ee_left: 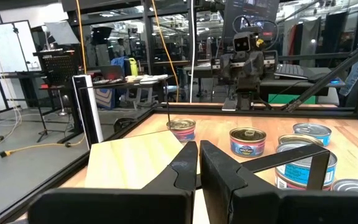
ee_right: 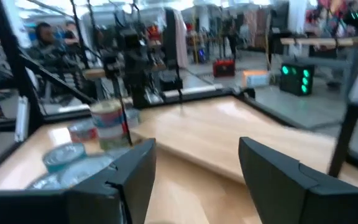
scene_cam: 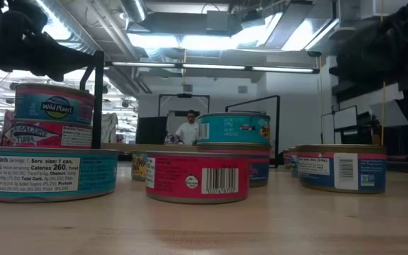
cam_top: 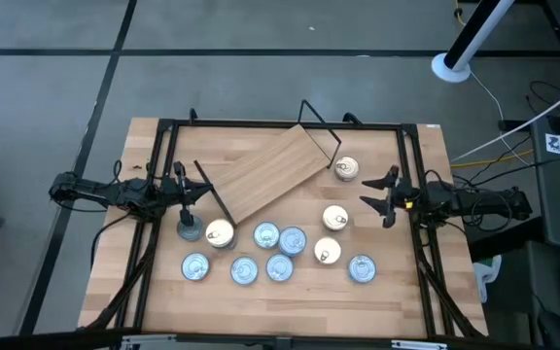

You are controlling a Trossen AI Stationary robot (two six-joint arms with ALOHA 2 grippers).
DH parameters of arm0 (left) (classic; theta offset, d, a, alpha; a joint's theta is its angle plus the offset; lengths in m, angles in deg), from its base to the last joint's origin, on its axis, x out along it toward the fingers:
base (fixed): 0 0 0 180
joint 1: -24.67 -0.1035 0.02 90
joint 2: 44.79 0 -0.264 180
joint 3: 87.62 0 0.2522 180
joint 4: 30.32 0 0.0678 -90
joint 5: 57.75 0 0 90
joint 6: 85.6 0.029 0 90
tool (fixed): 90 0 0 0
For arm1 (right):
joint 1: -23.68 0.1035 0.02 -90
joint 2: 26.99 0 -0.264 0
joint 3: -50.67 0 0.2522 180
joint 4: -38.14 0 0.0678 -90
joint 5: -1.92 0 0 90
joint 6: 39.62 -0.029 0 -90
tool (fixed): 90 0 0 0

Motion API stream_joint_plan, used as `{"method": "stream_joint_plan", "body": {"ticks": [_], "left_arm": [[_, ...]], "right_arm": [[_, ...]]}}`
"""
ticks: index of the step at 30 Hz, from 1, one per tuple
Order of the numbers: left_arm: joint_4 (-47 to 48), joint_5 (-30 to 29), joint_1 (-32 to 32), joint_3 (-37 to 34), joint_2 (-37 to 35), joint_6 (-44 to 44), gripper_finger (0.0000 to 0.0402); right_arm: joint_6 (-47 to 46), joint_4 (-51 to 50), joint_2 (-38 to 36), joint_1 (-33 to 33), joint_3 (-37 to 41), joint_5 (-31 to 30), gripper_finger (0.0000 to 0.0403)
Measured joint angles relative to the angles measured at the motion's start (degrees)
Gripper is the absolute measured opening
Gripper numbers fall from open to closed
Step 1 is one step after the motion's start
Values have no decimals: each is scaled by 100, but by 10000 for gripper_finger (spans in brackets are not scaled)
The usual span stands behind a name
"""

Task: Stack canned seafood by type on shelf
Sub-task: Put the blue pink tuna can on the shelf

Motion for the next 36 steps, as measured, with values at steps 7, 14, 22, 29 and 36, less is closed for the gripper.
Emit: {"method": "stream_joint_plan", "body": {"ticks": [7, 14, 22, 29, 36], "left_arm": [[-24, 0, -2, 0, 0, -34, 15], [-708, -2, -2, 0, -1, 7, 15], [-1258, -2, -2, -1, -1, -29, 15], [-1568, 0, 0, 2, -1, -33, 15], [-1530, 2, 0, 2, -1, -301, 15]], "right_arm": [[533, 92, 223, 0, -413, 240, 227], [950, -695, 1070, 0, -1205, 582, 227], [1206, -1564, 2602, 0, -1820, 1185, 227], [1665, -1782, 3851, 0, -1883, 1533, 227], [2423, -1754, 4810, 2, -1887, 1787, 227]]}}
